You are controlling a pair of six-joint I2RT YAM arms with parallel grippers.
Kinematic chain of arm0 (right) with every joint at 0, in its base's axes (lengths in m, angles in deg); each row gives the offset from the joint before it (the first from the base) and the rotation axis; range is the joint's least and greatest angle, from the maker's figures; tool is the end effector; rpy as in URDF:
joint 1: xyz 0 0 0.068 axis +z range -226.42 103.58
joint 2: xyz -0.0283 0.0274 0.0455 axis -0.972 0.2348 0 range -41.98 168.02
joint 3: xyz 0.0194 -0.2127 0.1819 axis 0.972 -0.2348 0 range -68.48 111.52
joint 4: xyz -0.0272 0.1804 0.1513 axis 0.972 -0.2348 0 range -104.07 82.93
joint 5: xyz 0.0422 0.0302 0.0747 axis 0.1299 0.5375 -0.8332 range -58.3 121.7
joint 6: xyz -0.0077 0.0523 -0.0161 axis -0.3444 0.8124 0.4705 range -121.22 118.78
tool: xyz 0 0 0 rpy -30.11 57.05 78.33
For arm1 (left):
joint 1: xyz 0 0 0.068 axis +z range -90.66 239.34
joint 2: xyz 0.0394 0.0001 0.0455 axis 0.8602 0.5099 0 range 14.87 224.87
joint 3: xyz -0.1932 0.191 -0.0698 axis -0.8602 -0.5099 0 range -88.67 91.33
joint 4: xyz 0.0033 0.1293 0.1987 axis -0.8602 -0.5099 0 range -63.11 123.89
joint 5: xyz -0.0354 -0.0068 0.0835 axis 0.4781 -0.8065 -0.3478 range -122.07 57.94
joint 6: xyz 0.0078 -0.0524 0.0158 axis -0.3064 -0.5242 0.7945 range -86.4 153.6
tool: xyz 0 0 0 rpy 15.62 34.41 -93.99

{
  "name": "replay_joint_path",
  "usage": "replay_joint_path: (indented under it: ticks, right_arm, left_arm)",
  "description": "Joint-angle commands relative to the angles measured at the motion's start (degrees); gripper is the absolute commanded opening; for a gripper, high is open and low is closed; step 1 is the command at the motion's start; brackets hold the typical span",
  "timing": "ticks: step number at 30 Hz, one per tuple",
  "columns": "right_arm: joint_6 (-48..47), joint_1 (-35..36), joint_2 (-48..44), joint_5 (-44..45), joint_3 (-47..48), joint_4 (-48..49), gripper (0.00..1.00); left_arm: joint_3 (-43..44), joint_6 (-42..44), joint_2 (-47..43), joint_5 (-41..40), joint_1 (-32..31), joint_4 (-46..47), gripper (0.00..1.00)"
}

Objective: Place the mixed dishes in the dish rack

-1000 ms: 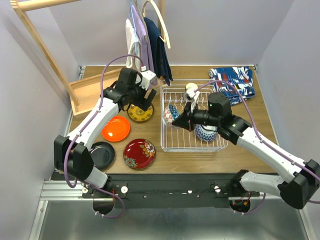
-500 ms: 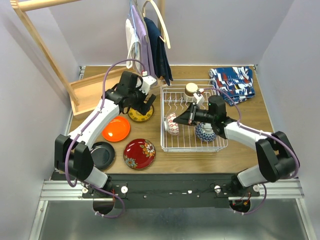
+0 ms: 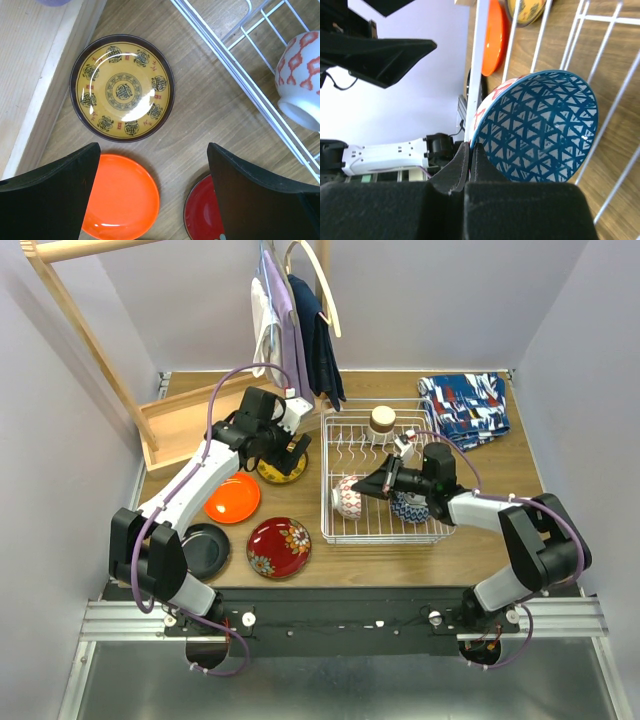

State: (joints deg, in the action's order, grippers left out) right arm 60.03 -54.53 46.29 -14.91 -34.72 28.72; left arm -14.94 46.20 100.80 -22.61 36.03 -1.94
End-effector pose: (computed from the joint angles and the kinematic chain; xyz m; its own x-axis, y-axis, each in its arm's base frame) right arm 0.2516 0.1305 0.2101 -0.9277 0.2763 -0.2511 -0.1694 0.2880 0.9425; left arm 0.2745 -0.1251 0.3145 -0.5592 0.4752 -0.6793 0.6284 0.7775 0.0266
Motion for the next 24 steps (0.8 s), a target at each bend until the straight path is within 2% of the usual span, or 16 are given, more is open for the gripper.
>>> replay_joint_path:
  ticks: [1,2,5,6,9,15,18,24]
  right_arm:
    - [-3.23,-0.97,0.5,-0.06,-1.07,-4.22,0.01]
    - [-4.64,-1.23,0.41,0.38,0.33,-6.76,0.02]
    - [-13.15,-1.94,-0.46,2.04,4.36,-19.49,0.16]
    - [-19.36,-1.94,-0.73,3.18,5.87,-26.93,0.27]
    - [-30.53,-2.03,-2.13,5.46,11.3,-39.86,0.38]
    - [-46.21,-2.03,-3.02,13.54,21.42,-60.44,0.45]
    - [-53.66,-1.94,-2.93,17.68,25.73,-67.49,0.46]
    - [-62.38,-1.94,-3.63,23.83,30.49,-75.07,0.48]
  left_arm:
    - [-0.26,0.23,-0.15,0.04,0.28,0.77,0.96]
    - [-0.34,0.14,-0.06,0.04,0.28,0.68,0.96]
    - [0.09,0.14,0.11,0.13,0.28,0.85,0.96]
    - [0.35,0.23,0.2,0.3,0.28,0.77,0.96]
    - [0.8,0.5,0.47,0.21,0.28,0.85,0.96]
    - [1.15,0.5,0.2,0.39,0.28,1.38,0.97]
    - [1.15,0.49,-0.32,0.74,0.28,1.73,0.97]
    - [-0.16,1.02,-2.34,0.74,0.28,2.61,0.96]
